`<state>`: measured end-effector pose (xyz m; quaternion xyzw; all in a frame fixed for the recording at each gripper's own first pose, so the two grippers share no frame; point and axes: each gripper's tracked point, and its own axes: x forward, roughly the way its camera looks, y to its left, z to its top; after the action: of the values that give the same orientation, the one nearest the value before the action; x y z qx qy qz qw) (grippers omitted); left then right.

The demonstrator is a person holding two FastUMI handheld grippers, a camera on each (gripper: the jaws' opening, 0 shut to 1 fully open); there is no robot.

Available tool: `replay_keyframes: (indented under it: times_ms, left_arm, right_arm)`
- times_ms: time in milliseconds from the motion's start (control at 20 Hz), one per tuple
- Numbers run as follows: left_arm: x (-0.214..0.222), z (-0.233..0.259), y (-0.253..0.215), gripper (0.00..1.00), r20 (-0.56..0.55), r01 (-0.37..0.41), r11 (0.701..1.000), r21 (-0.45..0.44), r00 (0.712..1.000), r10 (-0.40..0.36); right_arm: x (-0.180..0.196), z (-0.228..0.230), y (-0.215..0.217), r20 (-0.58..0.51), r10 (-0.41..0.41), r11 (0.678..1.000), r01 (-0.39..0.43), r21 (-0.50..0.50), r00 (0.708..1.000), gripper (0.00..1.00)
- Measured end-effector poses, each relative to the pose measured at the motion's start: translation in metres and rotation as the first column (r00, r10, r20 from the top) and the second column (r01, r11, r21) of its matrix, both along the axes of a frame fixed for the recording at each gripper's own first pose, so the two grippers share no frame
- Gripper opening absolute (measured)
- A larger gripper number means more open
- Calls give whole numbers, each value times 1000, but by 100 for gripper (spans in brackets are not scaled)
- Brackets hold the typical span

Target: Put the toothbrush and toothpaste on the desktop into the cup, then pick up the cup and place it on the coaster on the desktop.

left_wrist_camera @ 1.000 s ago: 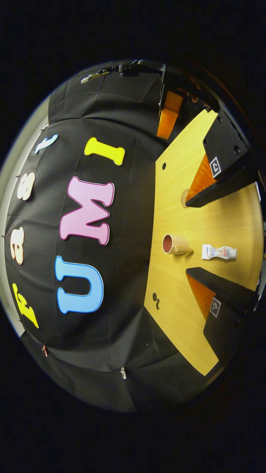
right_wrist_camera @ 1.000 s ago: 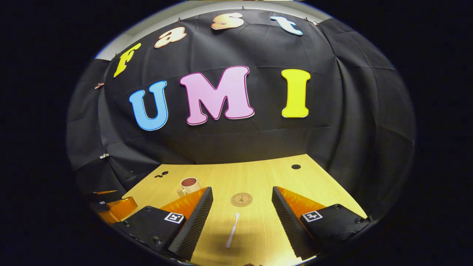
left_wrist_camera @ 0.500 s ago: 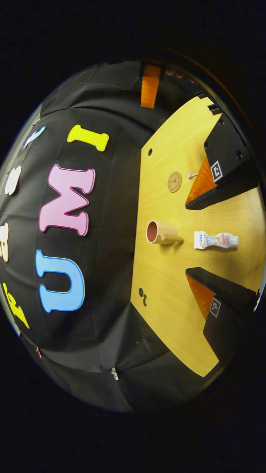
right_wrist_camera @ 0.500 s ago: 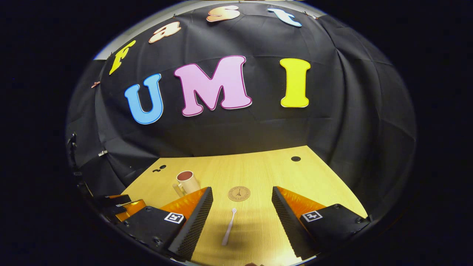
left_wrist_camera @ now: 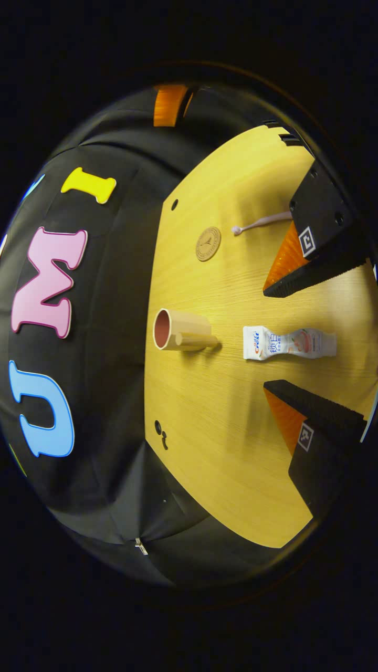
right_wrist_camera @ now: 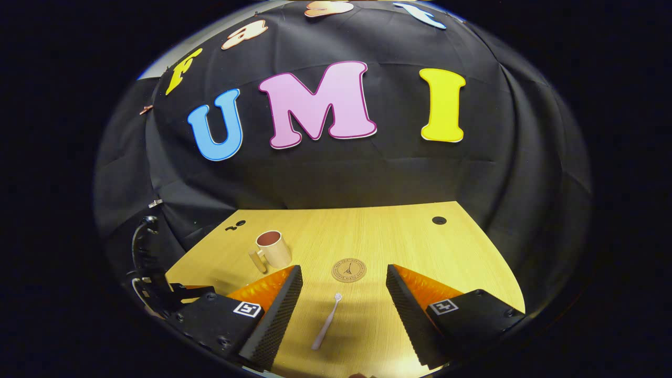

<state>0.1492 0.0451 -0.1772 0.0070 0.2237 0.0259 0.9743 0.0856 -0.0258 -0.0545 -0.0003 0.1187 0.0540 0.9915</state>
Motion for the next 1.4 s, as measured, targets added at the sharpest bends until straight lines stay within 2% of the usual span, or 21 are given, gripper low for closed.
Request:
replay_keyframes:
  times_ms: [400, 650, 850, 950, 1000, 1100, 1200, 1250, 1400]
  left_arm:
    - [23, -58, 12, 98, -165, -103, 995, -8, 981, 100]
    - [30, -66, 8, 98, -196, -105, 994, 28, 975, 109]
    - [33, -68, 1, 89, -223, -47, 998, 39, 973, 55]
    - [34, -69, -3, 70, -226, -3, 999, 52, 974, 14]
    - [35, -68, -8, 56, -228, 25, 998, 55, 973, -12]
    - [38, -70, -11, 46, -237, 59, 996, 67, 971, -41]
    - [36, -69, -11, 42, -248, 88, 993, 72, 966, -68]
    - [38, -68, -11, 35, -250, 100, 992, 72, 965, -79]
    - [37, -67, -10, 29, -239, 108, 993, 50, 967, -93]
  right_arm:
    - [22, -30, -4, -72, 77, 997, -76, 13, 994, 99]
    - [28, -45, -9, -107, 99, 995, -96, 38, 989, 99]
    - [25, -54, -10, -138, 84, 996, -78, 49, 987, 99]
    - [23, -57, -10, -145, 61, 998, -56, 43, 987, 99]
    - [21, -58, -10, -151, 47, 998, -42, 36, 987, 99]
    - [16, -62, -9, -166, 23, 999, -19, 29, 986, 99]
    - [10, -68, -9, -184, -2, 1000, 4, 13, 983, 99]
    - [7, -73, -10, -197, -15, 1000, 15, 2, 980, 99]
    - [-1, -84, -15, -235, -75, 997, 71, -28, 969, 99]
